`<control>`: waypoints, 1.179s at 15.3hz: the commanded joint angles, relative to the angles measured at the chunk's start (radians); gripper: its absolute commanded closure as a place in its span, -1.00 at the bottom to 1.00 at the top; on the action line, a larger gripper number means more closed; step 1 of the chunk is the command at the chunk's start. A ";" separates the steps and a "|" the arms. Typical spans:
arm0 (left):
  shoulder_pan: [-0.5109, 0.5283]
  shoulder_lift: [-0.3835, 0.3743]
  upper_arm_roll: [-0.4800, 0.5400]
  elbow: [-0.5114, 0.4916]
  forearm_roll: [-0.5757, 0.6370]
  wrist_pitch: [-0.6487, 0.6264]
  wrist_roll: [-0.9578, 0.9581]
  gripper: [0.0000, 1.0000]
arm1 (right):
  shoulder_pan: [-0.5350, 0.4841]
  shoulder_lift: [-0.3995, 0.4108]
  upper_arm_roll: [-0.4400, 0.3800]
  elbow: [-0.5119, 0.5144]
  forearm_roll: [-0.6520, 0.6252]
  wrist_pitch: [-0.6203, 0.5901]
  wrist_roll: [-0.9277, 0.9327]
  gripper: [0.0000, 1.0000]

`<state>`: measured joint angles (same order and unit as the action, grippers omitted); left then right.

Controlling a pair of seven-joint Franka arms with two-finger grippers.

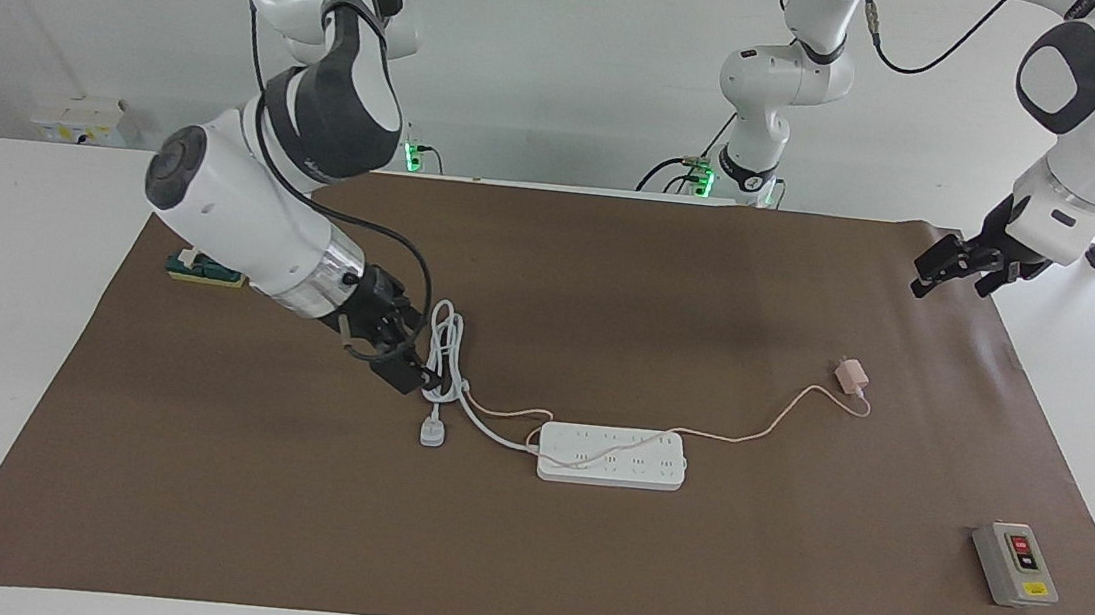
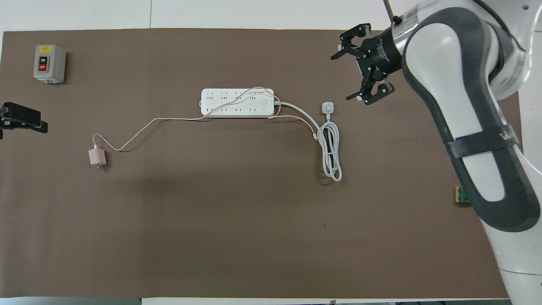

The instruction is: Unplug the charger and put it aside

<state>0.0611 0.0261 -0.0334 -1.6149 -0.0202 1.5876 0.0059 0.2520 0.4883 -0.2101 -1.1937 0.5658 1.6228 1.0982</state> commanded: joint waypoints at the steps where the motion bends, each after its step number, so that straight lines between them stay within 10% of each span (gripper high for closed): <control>1: -0.033 -0.023 0.007 -0.020 0.022 -0.023 -0.024 -1.00 | -0.048 -0.054 0.006 -0.046 -0.062 -0.062 -0.192 -1.00; 18: -0.113 -0.103 0.012 -0.166 0.028 0.051 -0.047 -1.00 | -0.115 -0.207 0.006 -0.072 -0.472 -0.116 -1.193 -1.00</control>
<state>-0.0385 -0.0417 -0.0295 -1.7301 -0.0069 1.6038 -0.0156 0.1617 0.3535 -0.2127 -1.2072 0.1216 1.5083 0.0088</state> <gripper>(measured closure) 0.000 0.000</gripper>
